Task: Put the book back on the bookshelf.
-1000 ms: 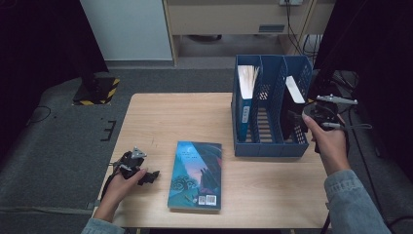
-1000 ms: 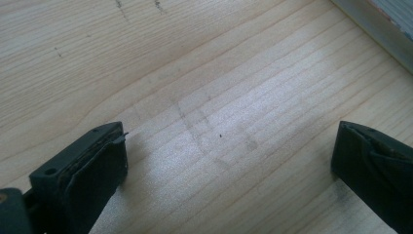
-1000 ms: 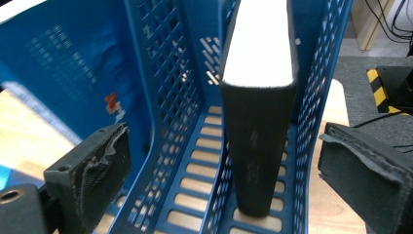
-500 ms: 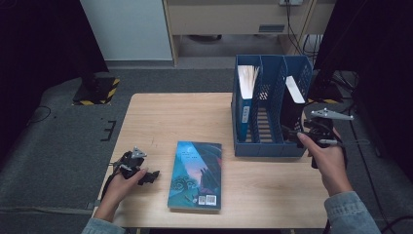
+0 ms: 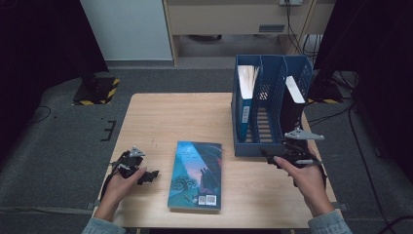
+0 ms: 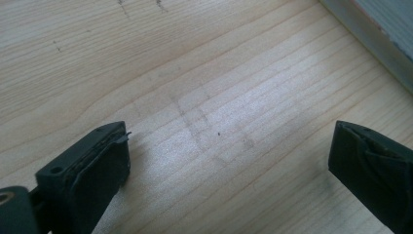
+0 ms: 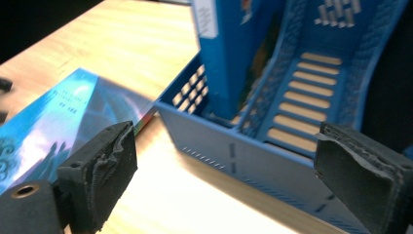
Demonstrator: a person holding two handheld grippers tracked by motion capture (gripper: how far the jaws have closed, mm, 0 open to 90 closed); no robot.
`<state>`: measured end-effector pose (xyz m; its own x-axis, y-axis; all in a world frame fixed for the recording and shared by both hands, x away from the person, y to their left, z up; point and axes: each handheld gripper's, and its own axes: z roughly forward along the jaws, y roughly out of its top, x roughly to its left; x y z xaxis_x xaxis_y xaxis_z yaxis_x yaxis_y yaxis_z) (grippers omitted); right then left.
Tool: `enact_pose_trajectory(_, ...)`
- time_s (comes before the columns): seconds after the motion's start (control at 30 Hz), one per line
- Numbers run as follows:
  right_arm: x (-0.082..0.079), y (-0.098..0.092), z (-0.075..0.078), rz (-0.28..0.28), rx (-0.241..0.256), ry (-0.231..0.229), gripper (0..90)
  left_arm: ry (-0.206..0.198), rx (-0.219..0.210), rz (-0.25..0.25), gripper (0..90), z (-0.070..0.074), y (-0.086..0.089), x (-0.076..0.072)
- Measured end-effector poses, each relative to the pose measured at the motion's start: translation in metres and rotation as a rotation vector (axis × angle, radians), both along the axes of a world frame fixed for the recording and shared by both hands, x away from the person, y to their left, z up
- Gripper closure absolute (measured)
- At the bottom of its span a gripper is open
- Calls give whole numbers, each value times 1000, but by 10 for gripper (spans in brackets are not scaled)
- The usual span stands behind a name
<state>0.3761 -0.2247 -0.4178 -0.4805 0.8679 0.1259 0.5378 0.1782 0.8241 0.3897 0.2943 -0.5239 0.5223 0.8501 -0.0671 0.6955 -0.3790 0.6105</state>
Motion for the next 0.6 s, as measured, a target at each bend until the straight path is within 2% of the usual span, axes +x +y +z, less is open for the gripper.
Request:
enact_pose_trajectory(0.07,-3,9,-5,10,-5,2,113,-5,-18,0,37,2,1,-1)
enact_pose_trajectory(0.2,-8,31,-19,31,8,23,144,-50,-56,-3,37,8,0,-5)
enact_pose_trajectory(0.3,-11,47,-32,57,-12,41,174,-68,-78,-5,37,12,-1,-8)
enact_pose_trajectory(0.37,-13,57,-38,72,-9,47,194,-69,-102,-4,37,15,-2,-10)
enact_pose_trajectory(0.5,-16,74,-47,118,-33,68,213,-77,-120,-25,37,21,-8,-13)
enact_pose_trajectory(0.6,-18,84,-53,132,-32,77,223,-93,-128,-50,38,28,-17,-17)
